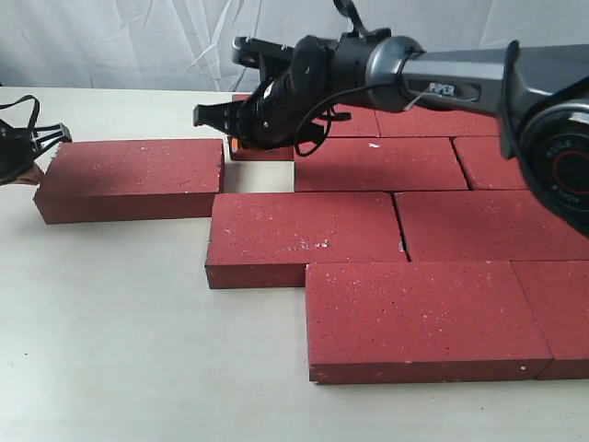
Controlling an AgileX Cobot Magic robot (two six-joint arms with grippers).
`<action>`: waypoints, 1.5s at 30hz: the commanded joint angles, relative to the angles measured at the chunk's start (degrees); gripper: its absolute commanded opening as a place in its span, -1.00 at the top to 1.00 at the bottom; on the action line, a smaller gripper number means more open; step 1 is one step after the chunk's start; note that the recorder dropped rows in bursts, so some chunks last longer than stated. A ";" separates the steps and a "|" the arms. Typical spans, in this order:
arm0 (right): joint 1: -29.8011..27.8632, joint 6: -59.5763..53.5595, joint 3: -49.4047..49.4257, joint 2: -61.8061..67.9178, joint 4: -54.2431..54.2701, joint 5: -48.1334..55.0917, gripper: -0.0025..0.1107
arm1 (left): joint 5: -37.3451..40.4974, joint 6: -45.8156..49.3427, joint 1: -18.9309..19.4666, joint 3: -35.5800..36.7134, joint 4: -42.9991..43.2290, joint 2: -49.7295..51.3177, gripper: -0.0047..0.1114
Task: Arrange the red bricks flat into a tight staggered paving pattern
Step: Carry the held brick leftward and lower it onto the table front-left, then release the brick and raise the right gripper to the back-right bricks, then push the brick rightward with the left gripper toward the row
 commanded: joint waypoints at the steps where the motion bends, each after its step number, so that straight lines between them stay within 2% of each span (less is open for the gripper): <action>1: -0.37 0.10 -0.31 -5.25 -5.98 4.83 0.97 | 0.68 -0.47 1.20 0.12 0.64 -3.87 0.92; 6: -0.37 0.10 -0.31 -10.39 -9.02 13.99 0.97 | 2.65 -0.47 2.16 1.15 1.96 -7.76 0.92; 10: -0.37 0.10 0.64 -14.57 -13.38 22.41 0.97 | 0.14 -0.47 2.14 4.00 1.96 -10.13 0.92; 15: -0.37 0.10 6.84 -21.24 -18.45 26.08 0.97 | -0.93 -0.30 2.14 7.26 1.96 -10.60 0.92; 19: -1.04 0.10 16.89 -27.33 -20.48 24.20 0.97 | -0.92 -0.30 2.14 8.13 2.82 -10.60 0.92; 27: -10.40 0.00 31.82 -34.23 -20.06 18.89 0.97 | -1.47 -0.16 2.14 8.02 7.75 -9.44 0.92; 32: -11.79 0.00 32.20 -37.05 -17.64 17.98 0.97 | -1.19 0.39 2.14 7.45 9.07 -8.70 0.92; 39: -11.79 -0.11 32.20 -37.44 -17.64 17.98 0.97 | 2.64 1.83 2.14 1.67 9.39 -1.98 0.92; 42: -11.79 -0.11 32.20 -37.44 -17.53 17.19 0.97 | 2.51 5.03 2.14 -1.33 8.90 1.98 0.92; 45: -11.79 -0.11 32.20 -37.44 -17.53 17.09 0.97 | 1.96 11.24 2.14 -3.00 3.46 4.07 0.92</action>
